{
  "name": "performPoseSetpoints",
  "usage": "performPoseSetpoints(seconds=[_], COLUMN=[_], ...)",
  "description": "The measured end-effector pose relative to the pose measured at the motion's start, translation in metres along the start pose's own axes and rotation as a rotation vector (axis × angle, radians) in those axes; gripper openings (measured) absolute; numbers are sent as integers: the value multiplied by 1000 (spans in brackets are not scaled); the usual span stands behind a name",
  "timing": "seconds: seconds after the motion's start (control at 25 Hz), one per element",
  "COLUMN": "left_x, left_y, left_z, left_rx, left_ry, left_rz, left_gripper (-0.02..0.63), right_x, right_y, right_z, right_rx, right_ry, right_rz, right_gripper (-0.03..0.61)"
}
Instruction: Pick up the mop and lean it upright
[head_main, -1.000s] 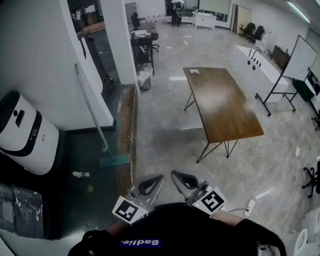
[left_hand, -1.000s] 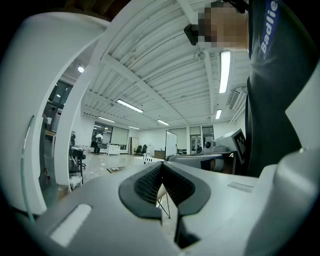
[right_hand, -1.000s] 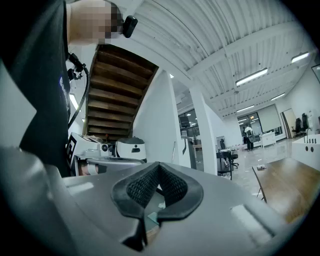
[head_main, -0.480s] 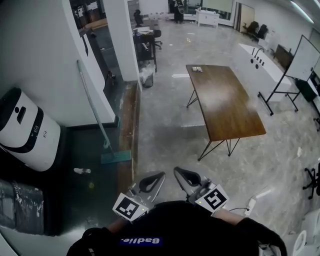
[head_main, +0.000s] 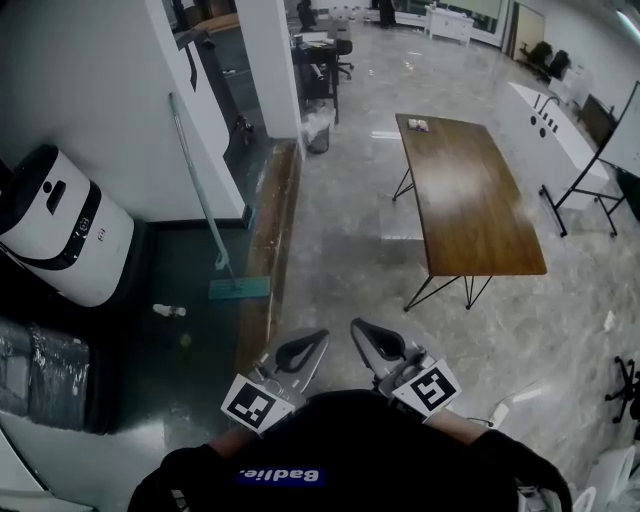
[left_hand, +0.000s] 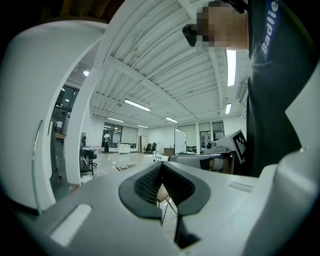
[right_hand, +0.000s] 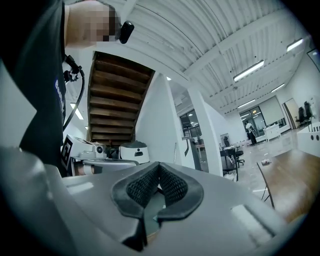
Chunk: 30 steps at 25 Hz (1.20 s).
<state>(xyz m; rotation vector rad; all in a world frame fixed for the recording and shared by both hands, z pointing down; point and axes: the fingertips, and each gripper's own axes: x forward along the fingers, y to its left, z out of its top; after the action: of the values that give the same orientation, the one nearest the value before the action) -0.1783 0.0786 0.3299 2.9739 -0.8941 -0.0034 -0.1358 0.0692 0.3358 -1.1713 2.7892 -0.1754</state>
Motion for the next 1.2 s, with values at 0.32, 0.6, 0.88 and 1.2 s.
performPoseSetpoints(seconds=[0.32, 0.6, 0.88, 1.2], left_x=[13, 15, -3, -31], left_y=[-1, 5, 48, 133], left_z=[-5, -2, -2, 0], left_rx=[8, 13, 13, 5], left_ry=[8, 5, 4, -13], left_rz=[161, 226, 256, 216], left_gripper=[20, 20, 20, 20], right_x=[-19, -12, 26, 111], right_y=[-21, -24, -17, -7], right_z=[-16, -15, -20, -20], right_rx=[52, 61, 43, 9], right_ry=[42, 63, 87, 94], right_rz=[85, 147, 152, 96], right_gripper=[6, 6, 6, 6])
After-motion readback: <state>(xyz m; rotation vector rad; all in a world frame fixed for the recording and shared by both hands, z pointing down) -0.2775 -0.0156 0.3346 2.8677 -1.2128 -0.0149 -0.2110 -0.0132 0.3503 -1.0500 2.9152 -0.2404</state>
